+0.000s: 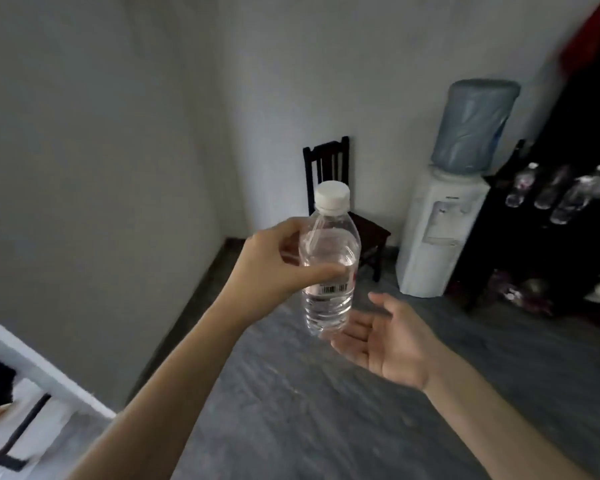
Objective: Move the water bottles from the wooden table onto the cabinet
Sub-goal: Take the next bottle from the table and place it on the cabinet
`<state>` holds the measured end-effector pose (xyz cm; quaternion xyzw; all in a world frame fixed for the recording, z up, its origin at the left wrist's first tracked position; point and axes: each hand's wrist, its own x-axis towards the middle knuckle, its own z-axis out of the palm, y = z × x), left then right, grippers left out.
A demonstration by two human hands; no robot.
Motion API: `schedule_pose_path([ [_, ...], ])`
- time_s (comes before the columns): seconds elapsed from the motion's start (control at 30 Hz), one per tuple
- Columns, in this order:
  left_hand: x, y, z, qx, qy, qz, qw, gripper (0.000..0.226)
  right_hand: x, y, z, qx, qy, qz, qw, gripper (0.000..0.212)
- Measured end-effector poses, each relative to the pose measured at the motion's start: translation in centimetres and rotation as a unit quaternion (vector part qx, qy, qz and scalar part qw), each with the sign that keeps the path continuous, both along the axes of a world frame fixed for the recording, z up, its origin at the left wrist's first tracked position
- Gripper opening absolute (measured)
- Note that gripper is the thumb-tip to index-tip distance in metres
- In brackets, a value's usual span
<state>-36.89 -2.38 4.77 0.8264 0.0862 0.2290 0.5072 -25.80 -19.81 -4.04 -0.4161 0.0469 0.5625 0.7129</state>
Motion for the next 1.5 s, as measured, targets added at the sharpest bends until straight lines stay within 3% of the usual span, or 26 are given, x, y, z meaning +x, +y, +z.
schedule_pose_path([
  [0.37, 10.5, -1.2, 1.0, -0.028, -0.025, -0.203, 0.979, 0.056, 2.8, -4.3, 1.2, 0.010, -0.006, -0.202, 0.979, 0.061],
  [0.6, 15.3, -3.5, -0.3, -0.029, -0.015, -0.277, 0.960, 0.063, 3.9, -6.7, 0.5, 0.000, 0.009, -0.279, 0.960, 0.061],
  [0.97, 25.2, -8.0, -0.7, -0.015, 0.004, -0.324, 0.946, 0.055, 11.9, -10.7, -0.2, 0.001, 0.020, -0.327, 0.945, 0.061],
  [1.5, 44.4, -16.5, 0.3, -0.011, -0.016, -0.308, 0.951, 0.063, 32.6, -18.9, 1.0, -0.014, -0.002, -0.314, 0.949, 0.061],
])
